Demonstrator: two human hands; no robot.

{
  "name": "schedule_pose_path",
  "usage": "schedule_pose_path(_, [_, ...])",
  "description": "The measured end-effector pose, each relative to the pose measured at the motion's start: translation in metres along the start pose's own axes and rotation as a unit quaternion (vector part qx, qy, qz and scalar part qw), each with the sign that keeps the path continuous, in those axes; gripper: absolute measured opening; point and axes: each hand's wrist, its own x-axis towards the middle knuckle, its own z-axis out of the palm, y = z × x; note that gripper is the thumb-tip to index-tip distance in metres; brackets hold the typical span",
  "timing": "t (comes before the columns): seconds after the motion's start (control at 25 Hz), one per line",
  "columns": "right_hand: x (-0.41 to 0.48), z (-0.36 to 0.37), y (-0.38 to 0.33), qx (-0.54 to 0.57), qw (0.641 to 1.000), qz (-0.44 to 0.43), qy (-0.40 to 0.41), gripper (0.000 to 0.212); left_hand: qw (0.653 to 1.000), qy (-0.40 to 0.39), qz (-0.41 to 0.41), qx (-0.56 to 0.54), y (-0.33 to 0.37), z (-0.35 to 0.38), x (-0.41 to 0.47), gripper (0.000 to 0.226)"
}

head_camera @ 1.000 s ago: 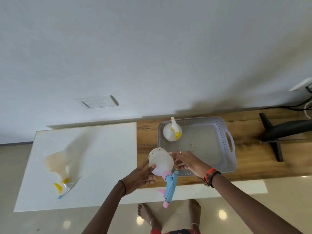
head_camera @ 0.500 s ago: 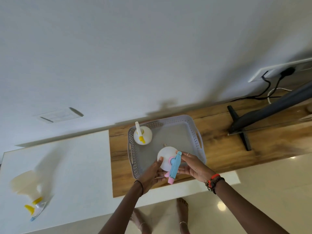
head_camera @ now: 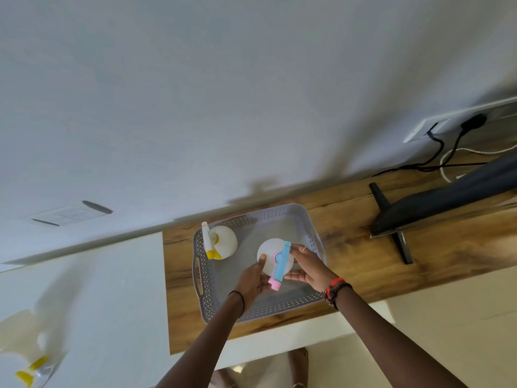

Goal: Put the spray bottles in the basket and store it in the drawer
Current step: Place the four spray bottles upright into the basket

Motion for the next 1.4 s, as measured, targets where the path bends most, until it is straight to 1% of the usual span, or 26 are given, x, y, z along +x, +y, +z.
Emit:
schedule_pose_path(0.2, [0.023,0.005,-0.024,-0.025,1.0,-0.011,0.016,0.034,0.997,0.004,-0.022,-0.074,0.016,-0.003,0.03,0.063])
schedule_pose_path(0.44, [0.042,0.013,-0.047,-0.036,0.999,-0.035,0.018,0.044,0.989,0.0,-0.013,-0.147,0.034,-0.002,0.054,0.065])
schedule_pose_path(0.64, [0.052,0.015,-0.054,-0.055,0.997,-0.046,0.033,0.046,0.981,-0.004,-0.008,-0.195,0.039,0.003,0.062,0.067])
schedule_pose_path(0.96, [0.061,0.011,-0.059,-0.076,0.995,-0.03,0.053,0.048,0.975,-0.003,-0.009,-0.221,0.037,0.007,0.067,0.069])
schedule_pose_path(1.24, [0.06,0.016,-0.058,-0.101,0.992,-0.033,0.066,0.05,0.973,0.018,-0.019,-0.229,0.037,0.01,0.066,0.069])
schedule_pose_path(1.32, [0.059,0.019,-0.055,-0.096,0.991,-0.036,0.091,0.051,0.974,0.028,-0.024,-0.224,0.035,0.011,0.064,0.068])
schedule_pose_path(1.4, [0.054,0.022,-0.048,-0.078,0.987,-0.043,0.134,0.051,0.975,0.039,-0.024,-0.218,0.029,0.01,0.058,0.067])
